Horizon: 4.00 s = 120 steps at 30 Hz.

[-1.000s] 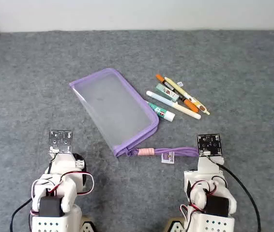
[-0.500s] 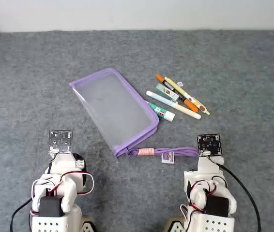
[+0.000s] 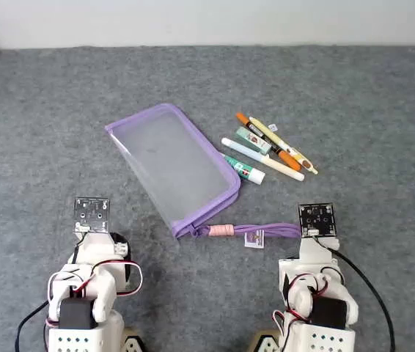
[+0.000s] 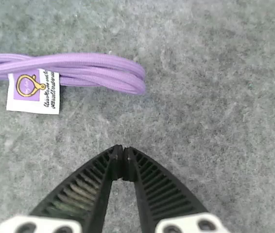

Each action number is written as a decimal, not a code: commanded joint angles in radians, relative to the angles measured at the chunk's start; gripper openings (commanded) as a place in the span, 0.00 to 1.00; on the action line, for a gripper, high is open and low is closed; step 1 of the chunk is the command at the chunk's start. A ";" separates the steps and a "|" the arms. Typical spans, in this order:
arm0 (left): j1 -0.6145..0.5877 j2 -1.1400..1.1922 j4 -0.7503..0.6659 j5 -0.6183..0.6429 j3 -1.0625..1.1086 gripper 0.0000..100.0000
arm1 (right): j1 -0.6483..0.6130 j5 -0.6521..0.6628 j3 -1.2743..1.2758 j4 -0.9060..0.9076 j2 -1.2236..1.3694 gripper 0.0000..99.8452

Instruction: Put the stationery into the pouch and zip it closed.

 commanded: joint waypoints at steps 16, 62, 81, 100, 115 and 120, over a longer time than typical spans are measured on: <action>-0.005 -0.008 -0.015 0.006 -0.008 0.01 | 0.005 0.003 0.018 -0.015 -0.010 0.01; 0.000 -0.006 -0.021 0.011 -0.008 0.01 | -0.179 0.064 -0.862 0.185 0.739 0.01; 0.000 -0.006 -0.014 0.011 -0.008 0.01 | -0.639 0.436 -1.138 0.081 1.392 0.22; -0.002 -0.006 -0.014 0.011 -0.008 0.01 | -0.631 0.632 -1.412 -0.067 1.982 0.19; -0.005 -0.006 -0.014 0.011 -0.008 0.01 | -0.631 0.629 -1.415 -0.153 2.130 0.03; 0.029 -0.009 -0.014 0.008 -0.008 0.01 | -0.625 0.595 -1.461 -0.088 2.109 0.01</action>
